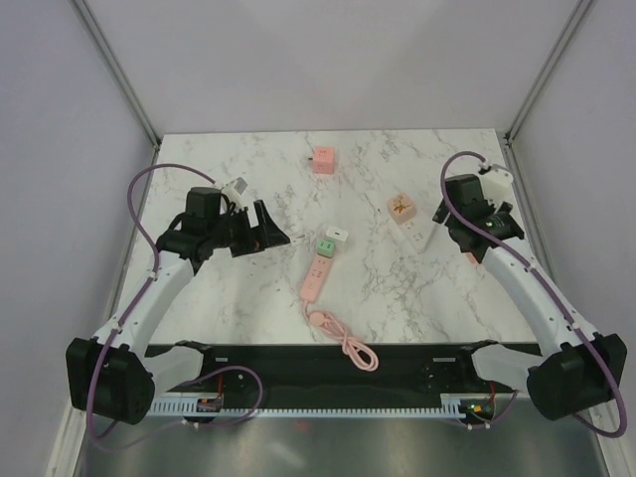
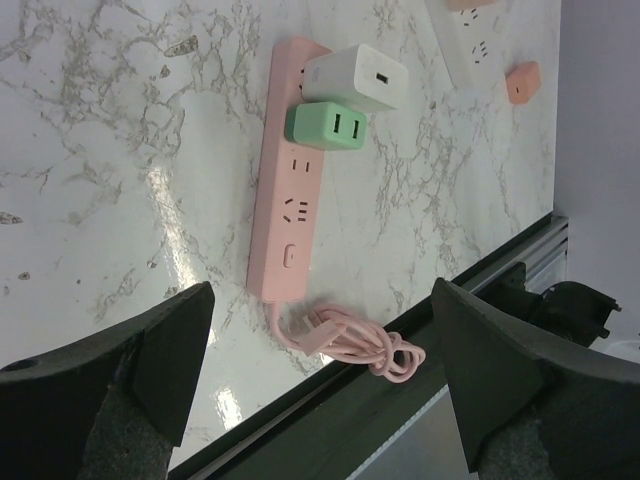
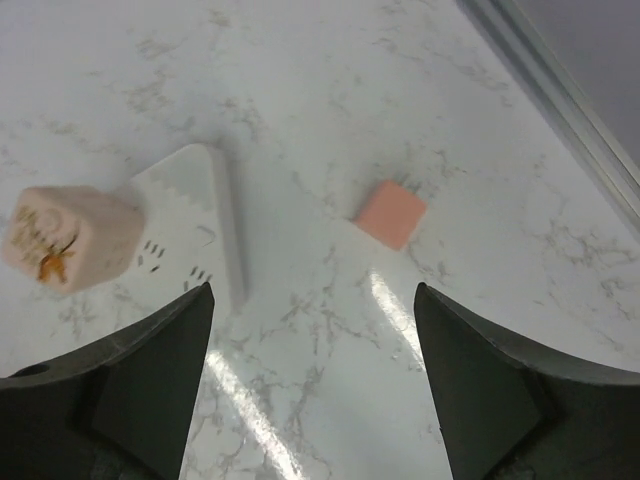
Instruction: Insert the plug
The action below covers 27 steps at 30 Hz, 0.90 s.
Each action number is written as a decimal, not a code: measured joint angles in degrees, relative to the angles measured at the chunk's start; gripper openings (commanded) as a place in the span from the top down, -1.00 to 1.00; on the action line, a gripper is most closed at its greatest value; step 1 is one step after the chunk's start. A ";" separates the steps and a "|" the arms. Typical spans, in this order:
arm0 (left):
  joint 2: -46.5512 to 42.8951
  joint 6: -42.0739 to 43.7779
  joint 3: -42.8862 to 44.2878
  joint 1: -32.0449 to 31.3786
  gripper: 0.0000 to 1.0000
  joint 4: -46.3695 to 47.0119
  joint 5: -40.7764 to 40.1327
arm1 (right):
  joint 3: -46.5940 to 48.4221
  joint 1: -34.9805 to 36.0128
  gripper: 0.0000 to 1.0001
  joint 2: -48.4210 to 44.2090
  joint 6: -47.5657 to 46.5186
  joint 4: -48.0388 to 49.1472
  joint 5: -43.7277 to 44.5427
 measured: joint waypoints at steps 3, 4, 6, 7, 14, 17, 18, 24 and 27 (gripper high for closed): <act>-0.76 0.04 0.00 0.00 -0.93 0.02 -0.09 | -4.20 -6.78 -0.74 -2.58 4.42 -0.61 1.57; -0.96 0.07 0.00 0.00 -0.92 0.00 -0.09 | -4.81 -9.33 -0.74 -2.38 5.27 -0.70 1.53; -1.29 0.04 0.00 0.00 -0.92 0.02 -0.04 | -5.22 -13.44 -0.75 -0.52 6.23 -0.70 0.90; -1.40 0.04 0.00 0.00 -0.92 0.02 -0.02 | -5.22 -14.97 -0.75 0.90 6.62 -0.55 0.35; -1.42 0.04 0.00 0.00 -0.90 0.04 0.11 | -5.79 -21.14 -0.69 9.33 9.68 -0.72 -1.73; -1.42 0.04 0.00 0.00 -0.90 0.07 0.15 | -5.79 -22.53 -0.68 12.81 11.41 -1.05 -2.10; -1.42 0.04 0.00 0.00 -0.90 0.07 0.15 | -5.79 -22.93 -0.67 14.03 11.74 -1.14 -2.38; -1.42 0.04 0.00 0.00 -0.89 0.07 0.31 | -5.79 -23.89 -0.74 16.72 12.31 -1.14 -3.43; -1.42 0.04 0.00 0.00 -0.89 0.07 0.39 | -5.79 -23.89 -0.74 16.37 12.26 -0.39 -3.48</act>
